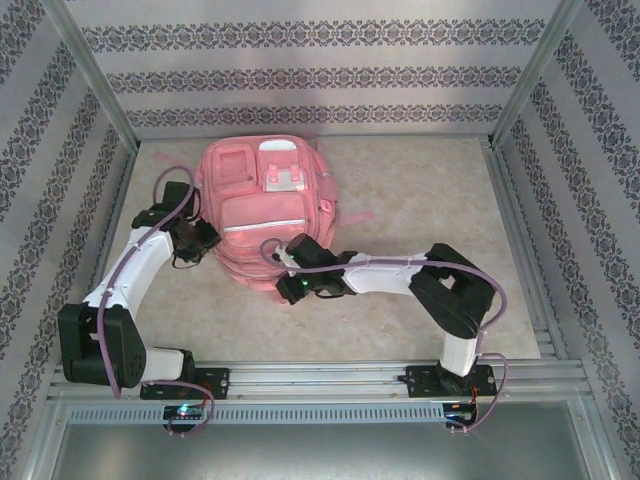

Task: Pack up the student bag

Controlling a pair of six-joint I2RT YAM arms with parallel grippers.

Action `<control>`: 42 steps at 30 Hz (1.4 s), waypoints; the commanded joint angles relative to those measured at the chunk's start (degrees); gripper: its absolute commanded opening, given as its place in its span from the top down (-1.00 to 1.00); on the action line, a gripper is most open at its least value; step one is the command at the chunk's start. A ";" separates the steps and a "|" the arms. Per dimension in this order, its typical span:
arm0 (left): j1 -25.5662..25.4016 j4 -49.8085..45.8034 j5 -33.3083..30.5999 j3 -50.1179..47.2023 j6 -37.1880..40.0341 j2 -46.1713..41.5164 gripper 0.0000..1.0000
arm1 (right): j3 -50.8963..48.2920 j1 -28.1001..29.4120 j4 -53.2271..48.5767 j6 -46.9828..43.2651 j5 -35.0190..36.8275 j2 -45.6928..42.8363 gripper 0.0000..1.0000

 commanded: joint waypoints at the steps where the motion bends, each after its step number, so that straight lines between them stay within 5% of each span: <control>1: 0.11 -4.71 -0.92 1.97 0.75 -0.27 0.19 | 5.33 1.73 -1.56 1.88 -3.06 3.08 1.00; 7: -2.13 -0.69 7.98 -6.18 -10.54 -5.73 0.04 | 6.53 1.51 -0.02 6.43 -3.36 4.88 1.00; 14: -9.73 7.25 7.60 -15.23 -21.96 -10.37 -0.02 | 4.41 0.33 1.34 8.63 -3.47 4.48 1.00; 29: -14.49 16.50 4.15 -17.18 -26.16 -5.10 0.02 | 1.06 0.06 3.75 11.79 -3.96 3.58 1.00; 42: -17.32 17.51 3.03 -16.34 -25.12 -1.32 0.78 | -3.17 -0.62 4.14 11.72 -0.59 0.38 1.00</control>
